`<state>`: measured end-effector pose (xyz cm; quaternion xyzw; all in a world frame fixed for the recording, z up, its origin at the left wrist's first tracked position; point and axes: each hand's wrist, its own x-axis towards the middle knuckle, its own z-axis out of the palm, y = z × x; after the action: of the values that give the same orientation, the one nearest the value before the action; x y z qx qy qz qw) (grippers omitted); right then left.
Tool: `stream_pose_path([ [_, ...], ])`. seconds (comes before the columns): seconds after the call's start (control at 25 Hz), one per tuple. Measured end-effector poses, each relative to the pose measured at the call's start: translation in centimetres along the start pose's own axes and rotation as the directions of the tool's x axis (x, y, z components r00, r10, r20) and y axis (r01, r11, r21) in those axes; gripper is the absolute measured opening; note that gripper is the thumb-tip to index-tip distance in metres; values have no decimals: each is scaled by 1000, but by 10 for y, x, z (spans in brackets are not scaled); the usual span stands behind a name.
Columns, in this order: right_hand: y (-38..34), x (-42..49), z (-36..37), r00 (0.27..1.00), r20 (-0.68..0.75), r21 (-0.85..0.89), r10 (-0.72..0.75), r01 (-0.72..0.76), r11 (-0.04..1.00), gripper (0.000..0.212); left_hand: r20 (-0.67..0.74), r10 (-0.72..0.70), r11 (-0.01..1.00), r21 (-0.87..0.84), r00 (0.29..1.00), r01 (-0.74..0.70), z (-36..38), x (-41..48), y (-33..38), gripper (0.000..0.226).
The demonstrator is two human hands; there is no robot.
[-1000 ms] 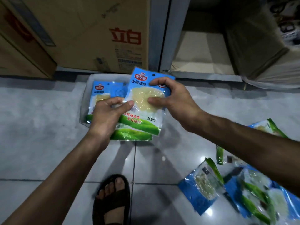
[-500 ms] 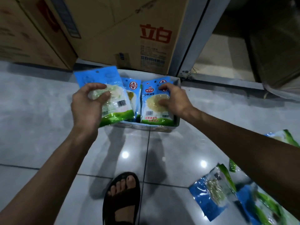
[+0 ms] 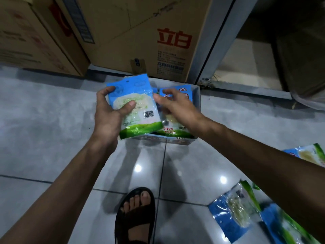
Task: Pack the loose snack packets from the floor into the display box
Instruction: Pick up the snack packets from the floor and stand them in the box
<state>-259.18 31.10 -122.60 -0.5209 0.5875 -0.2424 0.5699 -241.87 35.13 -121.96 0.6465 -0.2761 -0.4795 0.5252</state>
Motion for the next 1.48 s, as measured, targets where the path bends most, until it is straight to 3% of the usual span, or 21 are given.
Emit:
stream_pose_path([
  [0.08, -5, -4, 10, 982, 182, 196, 58, -94, 976, 38, 52, -18, 1000, -16, 999, 19, 3, -1, 1, 62],
  [0.12, -5, -5, 14, 984, 176, 219, 40, -79, 972, 28, 59, -18, 1000, 14, 998, 17, 4, -1, 0, 63],
  [0.24, -7, -2, 16, 996, -34, 137, -85, 89, 987, 12, 15, 124, 894, 433, 992, -118, 4, 3, -4, 58],
  [0.32, -10, -2, 18, 973, -120, 9, -199, 201, 979, 11, 56, 186, 838, 512, 981, -188, 10, 3, -4, 40],
  [0.4, -15, -4, 25, 950, -151, -106, -275, 261, 960, 14, 124, 71, 952, 288, 990, -104, 14, 1, 4, 23],
  [0.44, -18, -6, 30, 948, -138, -134, -289, 271, 953, 18, 182, -20, 992, 127, 983, -3, 14, 1, 9, 30],
  [0.56, -31, -14, 40, 958, 48, -110, -284, 288, 951, 38, 309, -100, 977, -148, 946, 152, 5, 6, 20, 42],
  [0.68, -37, -12, 45, 952, 98, -137, -292, 303, 943, 32, 239, -138, 966, -182, 961, 184, -4, 12, 21, 26],
  [0.84, -26, 9, 35, 943, -171, -266, -286, 235, 935, 30, 260, -234, 961, -86, 937, 264, -13, 26, 25, 21],
  [0.92, -16, 17, 31, 985, -90, -5, -146, 146, 989, 30, 294, -265, 960, -8, 918, 280, -17, 34, 27, 25],
  [1.0, -7, 26, 34, 998, 24, 238, -55, 48, 970, 26, 301, -270, 963, 74, 915, 259, -17, 40, 22, 29],
  [1.08, -3, 33, 40, 1000, -13, 287, -11, 14, 958, 25, 211, -205, 955, 257, 956, 148, -15, 47, 12, 34],
  [1.2, 1, 43, 53, 986, -162, 244, 45, -4, 970, 27, 62, 57, 764, 640, 996, -84, -16, 49, 0, 50],
  [1.28, 8, 47, 63, 980, -195, 85, 39, -23, 996, 28, 155, 164, 593, 774, 974, -223, -19, 45, -10, 55],
  [1.4, 15, 51, 71, 987, -156, -220, -49, 14, 975, 32, 318, 158, 408, 841, 935, -355, -25, 48, -29, 57],
  [1.48, 14, 50, 69, 991, -111, -320, -72, 33, 947, 52, 346, 132, 316, 873, 929, -370, -26, 46, -36, 62],
])
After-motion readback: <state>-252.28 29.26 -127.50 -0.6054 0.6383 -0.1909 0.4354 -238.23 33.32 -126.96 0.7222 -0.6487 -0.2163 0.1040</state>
